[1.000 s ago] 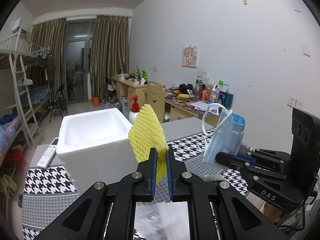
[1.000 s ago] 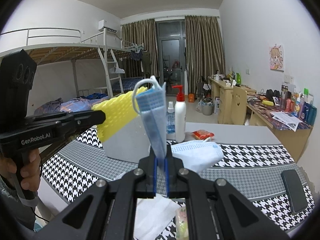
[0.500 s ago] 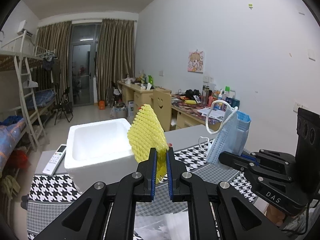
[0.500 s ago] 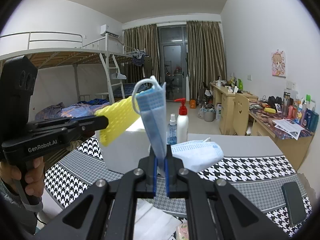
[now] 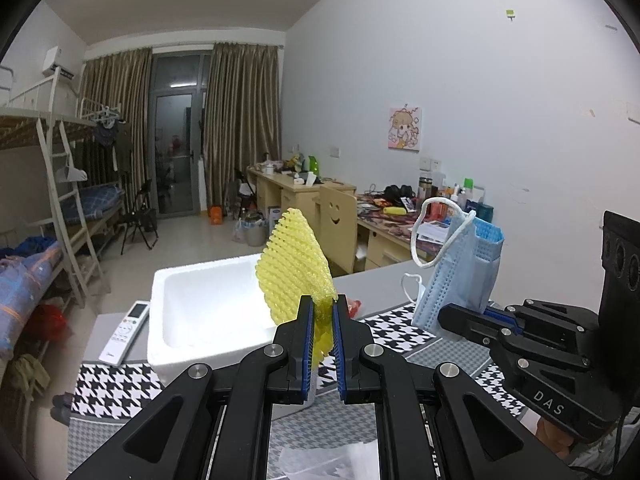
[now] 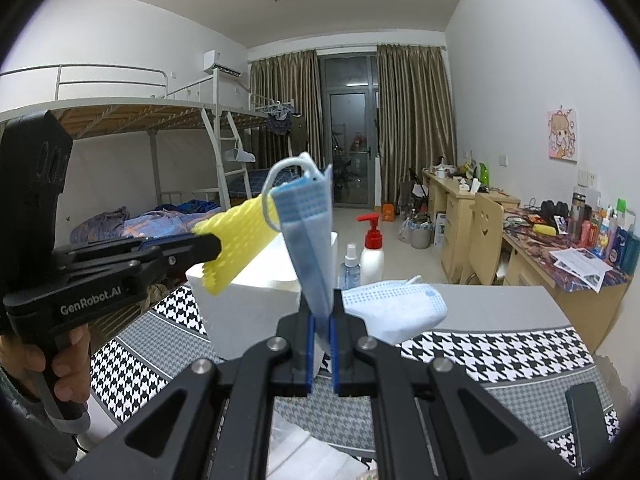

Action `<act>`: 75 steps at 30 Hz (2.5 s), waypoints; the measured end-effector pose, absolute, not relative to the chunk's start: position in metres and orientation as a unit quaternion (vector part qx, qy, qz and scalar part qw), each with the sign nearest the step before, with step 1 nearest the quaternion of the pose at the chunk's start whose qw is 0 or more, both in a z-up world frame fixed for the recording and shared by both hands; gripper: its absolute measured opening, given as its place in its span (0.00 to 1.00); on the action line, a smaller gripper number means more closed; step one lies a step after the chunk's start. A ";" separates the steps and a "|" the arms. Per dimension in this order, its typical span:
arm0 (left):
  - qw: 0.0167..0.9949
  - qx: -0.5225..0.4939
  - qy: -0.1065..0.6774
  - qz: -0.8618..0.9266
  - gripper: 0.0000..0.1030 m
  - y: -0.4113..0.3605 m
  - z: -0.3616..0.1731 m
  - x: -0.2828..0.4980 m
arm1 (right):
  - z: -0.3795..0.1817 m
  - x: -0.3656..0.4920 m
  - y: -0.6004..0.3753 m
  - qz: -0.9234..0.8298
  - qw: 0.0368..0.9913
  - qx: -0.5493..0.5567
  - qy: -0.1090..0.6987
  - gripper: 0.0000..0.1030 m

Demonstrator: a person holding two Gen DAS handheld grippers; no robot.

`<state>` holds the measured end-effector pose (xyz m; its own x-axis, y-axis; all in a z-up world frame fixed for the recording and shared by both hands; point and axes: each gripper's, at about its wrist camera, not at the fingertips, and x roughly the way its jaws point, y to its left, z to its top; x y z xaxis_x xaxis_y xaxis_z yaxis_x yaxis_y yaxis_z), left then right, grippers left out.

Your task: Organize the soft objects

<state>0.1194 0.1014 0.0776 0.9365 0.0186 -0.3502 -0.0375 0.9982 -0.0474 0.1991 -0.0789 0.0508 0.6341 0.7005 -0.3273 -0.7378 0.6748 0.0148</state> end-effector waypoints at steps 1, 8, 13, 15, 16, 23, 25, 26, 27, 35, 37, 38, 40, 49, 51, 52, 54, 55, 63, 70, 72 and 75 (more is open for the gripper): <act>0.984 -0.026 0.177 0.016 0.10 0.102 0.078 0.120 | 0.052 0.200 -0.077 0.399 0.902 -0.062 0.154 0.08; 0.986 -0.020 0.163 0.025 0.10 0.106 0.084 0.122 | 0.061 0.206 -0.070 0.404 0.901 -0.057 0.147 0.09; 0.986 -0.021 0.160 0.032 0.10 0.110 0.085 0.125 | 0.066 0.210 -0.063 0.407 0.901 -0.057 0.142 0.09; 0.986 -0.020 0.159 0.036 0.10 0.112 0.086 0.128 | 0.067 0.213 -0.061 0.408 0.900 -0.056 0.142 0.09; 0.987 -0.020 0.158 0.037 0.10 0.113 0.086 0.128 | 0.068 0.214 -0.059 0.409 0.900 -0.055 0.141 0.09; 0.985 -0.022 0.163 0.056 0.10 0.121 0.086 0.139 | 0.068 0.220 -0.049 0.410 0.898 -0.056 0.148 0.09; 0.984 -0.023 0.164 0.062 0.10 0.124 0.086 0.141 | 0.068 0.221 -0.045 0.410 0.898 -0.060 0.150 0.09; 0.984 -0.024 0.164 0.065 0.10 0.126 0.086 0.143 | 0.068 0.220 -0.045 0.409 0.898 -0.062 0.150 0.09; 0.984 -0.024 0.164 0.070 0.10 0.128 0.085 0.144 | 0.068 0.219 -0.043 0.410 0.897 -0.063 0.150 0.09; 0.981 -0.030 0.172 0.088 0.10 0.142 0.081 0.157 | 0.073 0.224 -0.033 0.425 0.890 -0.065 0.151 0.09; 0.980 -0.028 0.174 0.091 0.10 0.143 0.080 0.161 | 0.073 0.226 -0.028 0.428 0.888 -0.068 0.155 0.09; 0.980 -0.029 0.176 0.092 0.10 0.143 0.079 0.162 | 0.074 0.226 -0.027 0.430 0.886 -0.069 0.156 0.09; 0.979 -0.032 0.178 0.096 0.10 0.146 0.078 0.164 | 0.074 0.228 -0.023 0.432 0.885 -0.073 0.158 0.09; 0.974 -0.041 0.199 0.104 0.10 0.155 0.069 0.183 | 0.076 0.240 -0.012 0.434 0.882 -0.078 0.166 0.09; 0.973 -0.043 0.204 0.103 0.10 0.158 0.066 0.186 | 0.075 0.241 -0.010 0.434 0.881 -0.077 0.170 0.09; 0.972 -0.043 0.206 0.104 0.10 0.159 0.065 0.186 | 0.074 0.242 -0.009 0.434 0.881 -0.077 0.171 0.09; 0.971 -0.044 0.210 0.103 0.10 0.163 0.064 0.190 | 0.073 0.243 -0.007 0.433 0.881 -0.080 0.175 0.09; 0.970 -0.047 0.212 0.105 0.10 0.165 0.063 0.192 | 0.073 0.244 -0.006 0.432 0.881 -0.082 0.177 0.09; 0.962 -0.053 0.238 0.120 0.58 0.175 0.052 0.204 | 0.071 0.249 0.000 0.427 0.880 -0.089 0.188 0.09; 0.963 -0.062 0.215 0.151 0.93 0.187 0.055 0.183 | 0.073 0.252 0.006 0.421 0.882 -0.092 0.192 0.09; 0.964 -0.059 0.204 0.162 0.98 0.192 0.058 0.175 | 0.074 0.252 0.009 0.421 0.881 -0.093 0.192 0.09; 0.964 -0.062 0.197 0.170 0.99 0.199 0.060 0.166 | 0.075 0.252 0.014 0.423 0.881 -0.093 0.193 0.09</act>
